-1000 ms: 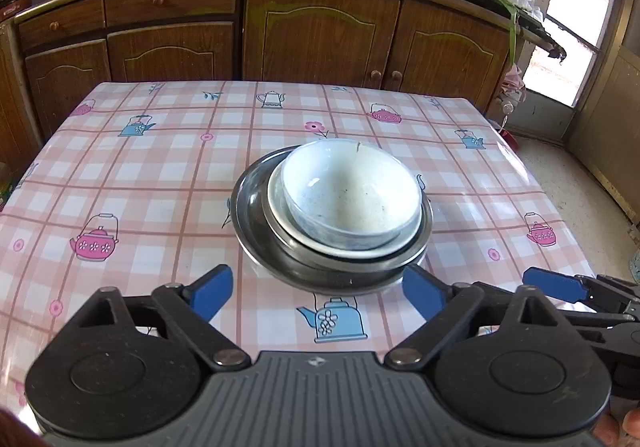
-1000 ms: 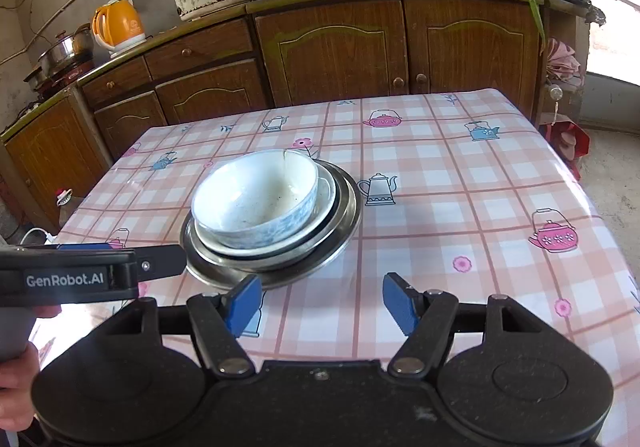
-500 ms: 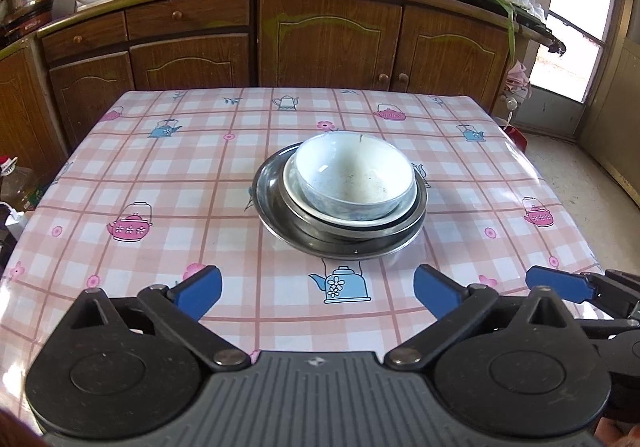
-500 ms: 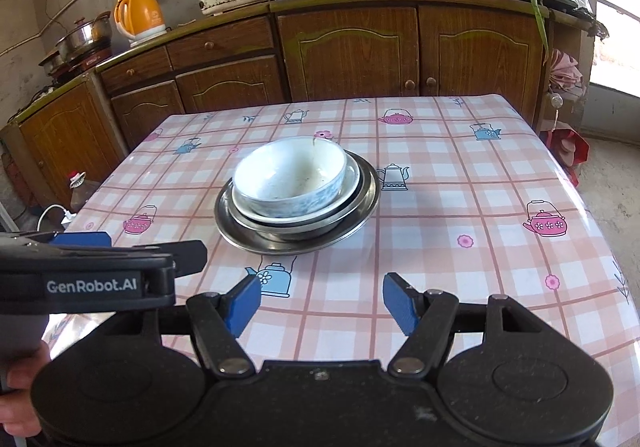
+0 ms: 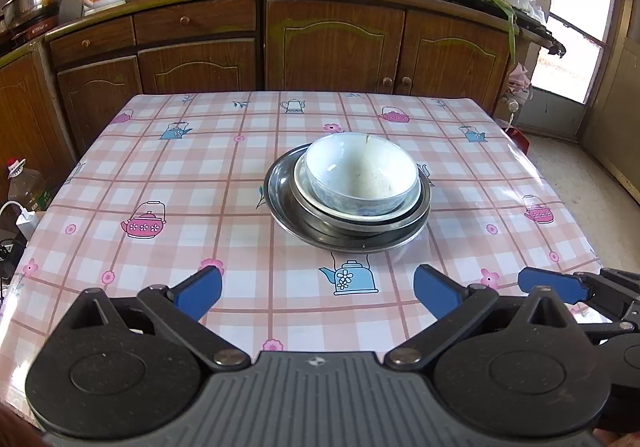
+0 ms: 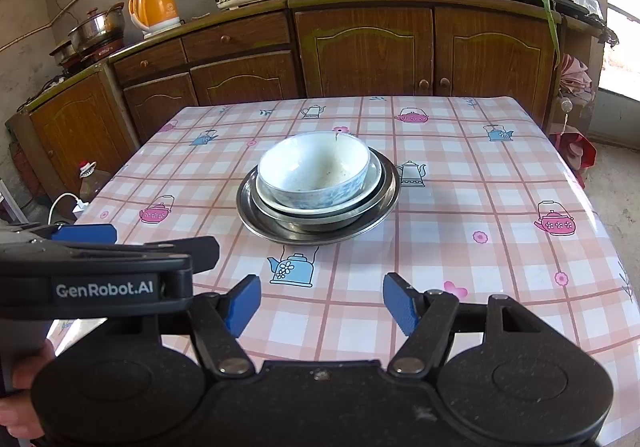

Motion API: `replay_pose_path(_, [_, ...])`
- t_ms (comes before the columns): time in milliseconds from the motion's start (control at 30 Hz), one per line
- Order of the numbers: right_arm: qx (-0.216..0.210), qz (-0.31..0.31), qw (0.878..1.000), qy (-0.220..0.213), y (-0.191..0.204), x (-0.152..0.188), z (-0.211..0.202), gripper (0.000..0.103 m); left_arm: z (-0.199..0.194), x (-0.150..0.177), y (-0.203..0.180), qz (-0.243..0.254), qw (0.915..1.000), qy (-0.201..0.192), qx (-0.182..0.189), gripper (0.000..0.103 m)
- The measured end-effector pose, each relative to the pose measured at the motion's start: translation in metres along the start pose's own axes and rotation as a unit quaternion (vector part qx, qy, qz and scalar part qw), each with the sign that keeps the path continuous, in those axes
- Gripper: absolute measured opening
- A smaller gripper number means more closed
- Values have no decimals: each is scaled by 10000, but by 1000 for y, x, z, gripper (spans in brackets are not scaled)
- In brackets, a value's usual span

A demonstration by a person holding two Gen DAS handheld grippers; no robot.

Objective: Organize plates and bowls

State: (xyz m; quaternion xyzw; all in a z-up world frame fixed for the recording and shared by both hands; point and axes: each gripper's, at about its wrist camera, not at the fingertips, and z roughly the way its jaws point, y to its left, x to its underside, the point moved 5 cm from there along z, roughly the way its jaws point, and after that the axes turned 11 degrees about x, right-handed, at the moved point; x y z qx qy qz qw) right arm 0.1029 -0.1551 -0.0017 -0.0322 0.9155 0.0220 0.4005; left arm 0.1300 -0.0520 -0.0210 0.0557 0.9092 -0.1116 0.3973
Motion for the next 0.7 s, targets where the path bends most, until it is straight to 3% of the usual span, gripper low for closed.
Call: replay_pose_path(700, [-112, -16, 9999, 101, 5, 4, 2, 81, 0, 4, -4, 89, 9998, -43, 144, 103])
